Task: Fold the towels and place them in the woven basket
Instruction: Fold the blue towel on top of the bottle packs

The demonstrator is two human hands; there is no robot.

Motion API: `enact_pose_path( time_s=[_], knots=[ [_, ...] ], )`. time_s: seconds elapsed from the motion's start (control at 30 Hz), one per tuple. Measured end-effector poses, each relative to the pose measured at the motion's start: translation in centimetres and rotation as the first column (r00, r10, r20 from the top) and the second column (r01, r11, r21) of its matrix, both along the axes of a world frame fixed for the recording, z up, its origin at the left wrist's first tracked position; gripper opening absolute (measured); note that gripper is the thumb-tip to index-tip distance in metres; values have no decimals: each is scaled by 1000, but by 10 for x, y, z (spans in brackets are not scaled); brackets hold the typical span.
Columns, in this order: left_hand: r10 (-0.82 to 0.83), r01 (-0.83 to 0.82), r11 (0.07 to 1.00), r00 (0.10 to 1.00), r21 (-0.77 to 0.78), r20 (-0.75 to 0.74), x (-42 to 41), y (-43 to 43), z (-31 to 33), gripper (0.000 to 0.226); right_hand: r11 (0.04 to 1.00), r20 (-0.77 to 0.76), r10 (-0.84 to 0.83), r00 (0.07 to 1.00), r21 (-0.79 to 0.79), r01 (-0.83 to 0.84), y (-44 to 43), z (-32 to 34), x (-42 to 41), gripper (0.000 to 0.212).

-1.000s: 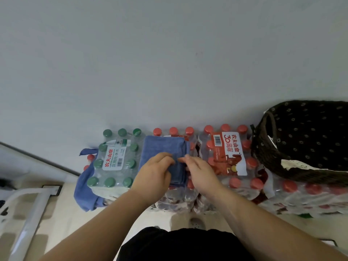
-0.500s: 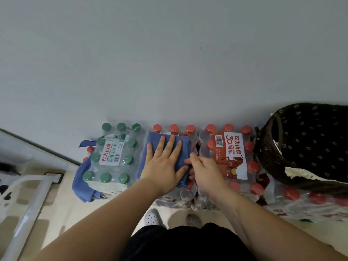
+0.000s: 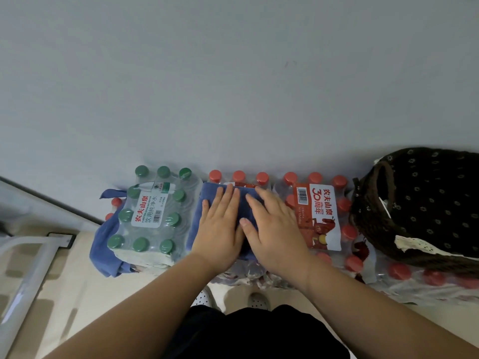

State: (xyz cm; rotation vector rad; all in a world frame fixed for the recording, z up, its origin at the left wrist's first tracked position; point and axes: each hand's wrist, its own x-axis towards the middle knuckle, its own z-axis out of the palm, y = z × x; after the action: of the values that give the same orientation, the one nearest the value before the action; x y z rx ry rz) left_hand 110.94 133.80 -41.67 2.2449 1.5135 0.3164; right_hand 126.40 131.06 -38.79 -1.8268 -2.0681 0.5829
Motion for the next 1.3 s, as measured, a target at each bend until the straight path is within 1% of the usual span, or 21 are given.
enact_pose_path(
  time_s=[0.03,0.07,0.1,0.17,0.23,0.27,0.3,0.37,0.43,0.5,0.6,0.73,0.8,0.87,0.97,1.03,1.1,1.17,1.23,1.3],
  knots=[
    [47,-52,998,992,41,120,-7,-2,4,67,999,31,17,999,-43,-16,2,-1,-3,66],
    [95,-112,991,977,77,190,-15,-5,7,63,995,58,34,998,-94,-28,4,-1,-7,72],
    [149,-173,981,963,92,225,-23,-7,11,61,990,94,53,994,-138,-40,6,-2,-12,77],
    [270,-288,957,935,47,232,-36,-7,16,59,984,183,89,979,-166,-58,10,-4,-24,84],
    [364,-360,931,913,-53,186,-45,-1,17,57,988,242,120,963,-122,-93,13,-5,-39,86],
    [383,-372,924,909,-91,167,-48,3,16,57,989,259,137,956,-97,-115,14,-7,-44,86],
    [391,-376,919,907,-118,159,-50,7,15,56,988,278,153,948,-74,-138,16,-13,-47,86],
    [410,-386,909,896,-157,169,-53,14,13,45,985,324,170,931,-56,-160,19,-25,-46,88],
    [424,-392,899,891,-194,164,-54,20,11,32,983,349,182,919,-96,-158,20,-36,-41,91],
    [410,-374,895,904,-242,119,-54,26,10,33,978,363,199,910,-130,-162,21,-42,-40,92],
    [392,-352,888,916,-297,83,-53,33,8,37,983,377,181,908,-106,-152,23,-40,-42,92],
    [417,-358,869,901,-341,116,-50,39,8,37,986,362,152,920,-116,-117,22,-38,-43,92],
    [446,-350,842,879,-411,167,-51,40,8,32,994,353,94,931,-91,-65,20,-32,-47,92],
    [481,-344,810,853,-475,204,-57,44,9,28,996,337,69,939,-69,-49,16,-26,-52,92],
    [452,-319,824,869,-469,203,-66,58,15,25,990,348,138,927,-46,-130,14,-24,-56,93],
    [422,-307,845,886,-437,193,-68,71,20,21,971,359,236,903,-115,-208,19,-30,-54,99],
    [402,-306,862,899,-403,177,-67,80,24,18,954,352,290,890,-184,-238,28,-37,-52,105],
    [411,-322,864,895,-387,172,-63,85,25,19,949,356,301,885,-207,-240,37,-38,-51,105],
    [438,-347,856,881,-383,179,-60,84,24,21,946,364,306,879,-216,-240,42,-36,-49,100],
    [465,-377,845,868,-380,173,-58,79,24,22,956,376,278,884,-201,-215,39,-33,-47,99]
  ],
)
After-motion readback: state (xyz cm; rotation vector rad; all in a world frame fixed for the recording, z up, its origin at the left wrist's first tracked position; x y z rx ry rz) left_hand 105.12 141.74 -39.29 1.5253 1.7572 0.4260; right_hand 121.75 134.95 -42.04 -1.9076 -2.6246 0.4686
